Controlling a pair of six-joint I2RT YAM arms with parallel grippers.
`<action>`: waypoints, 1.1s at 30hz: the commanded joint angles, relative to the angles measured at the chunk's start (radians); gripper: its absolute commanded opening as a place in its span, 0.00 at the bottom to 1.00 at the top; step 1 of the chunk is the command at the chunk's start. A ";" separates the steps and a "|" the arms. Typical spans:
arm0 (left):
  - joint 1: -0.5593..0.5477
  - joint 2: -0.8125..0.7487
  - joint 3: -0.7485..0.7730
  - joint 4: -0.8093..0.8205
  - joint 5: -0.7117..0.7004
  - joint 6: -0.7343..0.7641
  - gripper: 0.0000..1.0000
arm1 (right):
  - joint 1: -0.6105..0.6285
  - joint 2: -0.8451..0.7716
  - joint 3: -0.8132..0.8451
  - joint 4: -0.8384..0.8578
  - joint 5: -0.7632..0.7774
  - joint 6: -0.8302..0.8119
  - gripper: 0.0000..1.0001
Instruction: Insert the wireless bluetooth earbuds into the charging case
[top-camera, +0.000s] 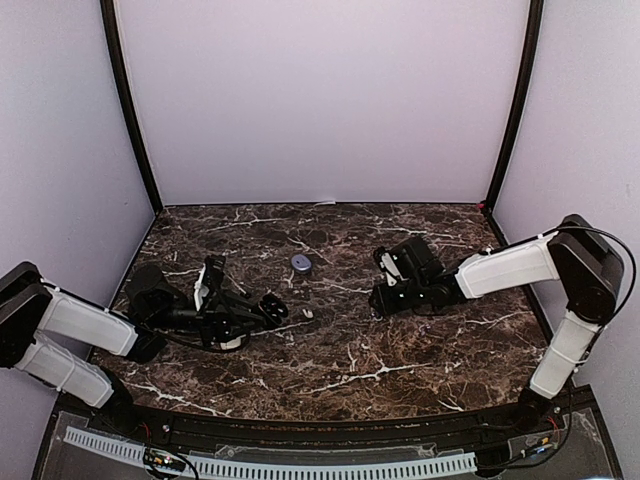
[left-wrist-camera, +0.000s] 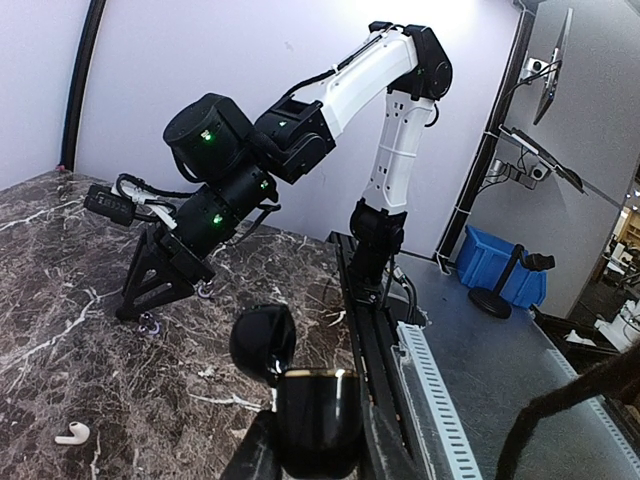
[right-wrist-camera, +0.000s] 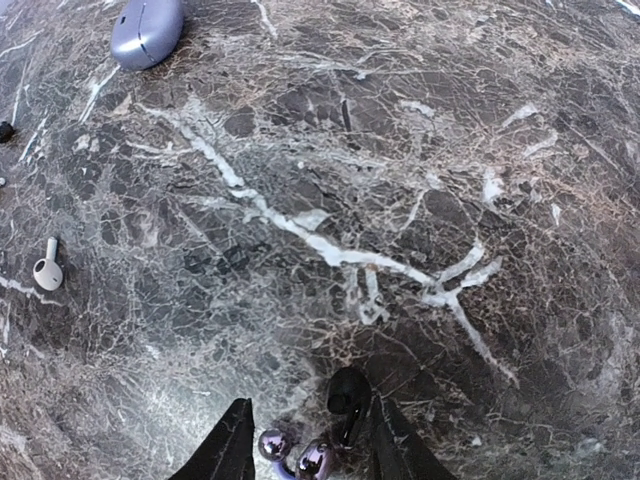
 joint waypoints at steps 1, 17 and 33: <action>-0.001 -0.037 0.026 -0.023 0.001 0.006 0.23 | -0.006 0.017 0.031 -0.012 0.046 -0.002 0.39; -0.001 -0.047 0.012 -0.016 -0.002 0.002 0.23 | -0.005 0.074 0.062 -0.035 0.125 -0.040 0.34; 0.000 -0.047 0.016 -0.023 0.001 0.010 0.23 | 0.003 0.141 0.142 -0.125 0.193 -0.039 0.28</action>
